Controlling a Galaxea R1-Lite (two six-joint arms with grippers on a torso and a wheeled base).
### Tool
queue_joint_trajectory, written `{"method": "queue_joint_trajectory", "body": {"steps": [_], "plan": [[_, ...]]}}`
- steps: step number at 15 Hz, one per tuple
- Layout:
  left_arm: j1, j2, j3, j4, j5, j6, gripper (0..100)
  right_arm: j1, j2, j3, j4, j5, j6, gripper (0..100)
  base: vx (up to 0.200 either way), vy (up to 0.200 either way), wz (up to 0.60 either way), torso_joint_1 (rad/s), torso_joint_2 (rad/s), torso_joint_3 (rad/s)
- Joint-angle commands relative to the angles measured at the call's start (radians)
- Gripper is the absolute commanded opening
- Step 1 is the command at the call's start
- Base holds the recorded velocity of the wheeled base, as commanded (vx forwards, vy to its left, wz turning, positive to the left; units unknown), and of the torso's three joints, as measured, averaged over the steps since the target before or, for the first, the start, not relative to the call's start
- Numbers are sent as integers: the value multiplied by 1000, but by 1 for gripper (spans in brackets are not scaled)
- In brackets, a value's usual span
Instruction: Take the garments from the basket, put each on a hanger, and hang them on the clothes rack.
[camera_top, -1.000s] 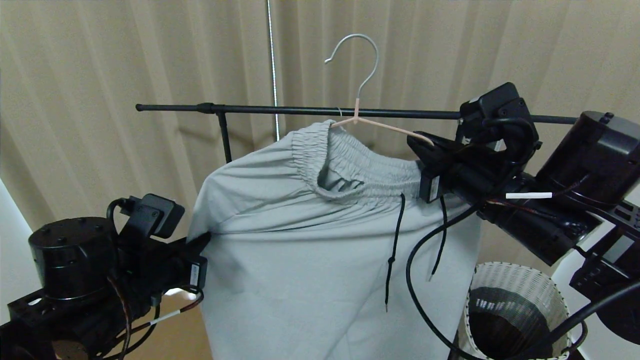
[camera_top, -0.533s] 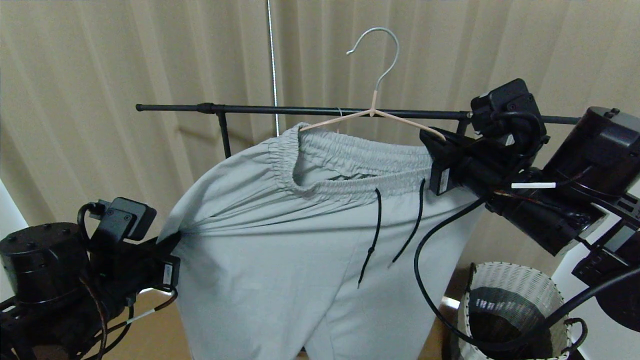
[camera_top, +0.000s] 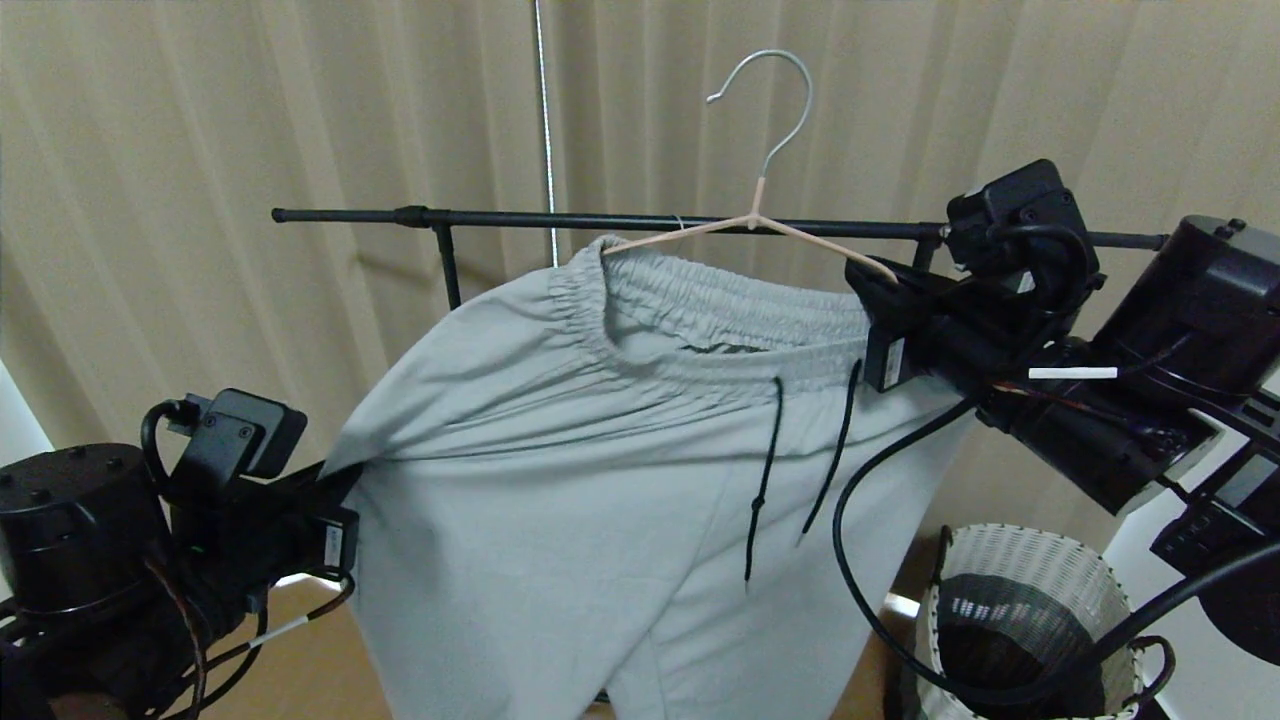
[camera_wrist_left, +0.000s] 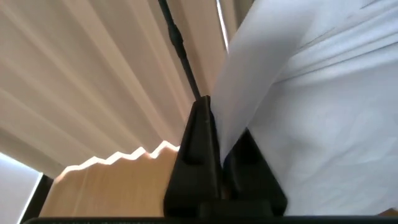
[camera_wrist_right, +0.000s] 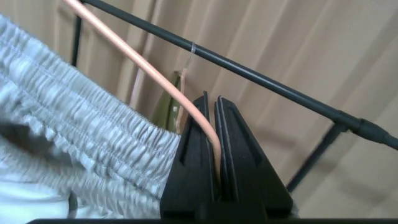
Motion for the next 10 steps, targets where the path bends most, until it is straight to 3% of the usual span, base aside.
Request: {"method": "queue_joint_trajectory", "body": {"steps": [1,7,10], "plan": [[-17,-22,-2,-2,-2,-1,100,1,0,2,1,1,-2,0,0,0,0,0,0,0],[-26,-179,41,3,-4,-15,100,-72,-20,71,11,-18,-4,0,0,0,0,0,0,0],[-24,-286,96,6,0,-57,100,-158,-27,143,0,-18,-2,0,0,0,0,0,0,0]]}}
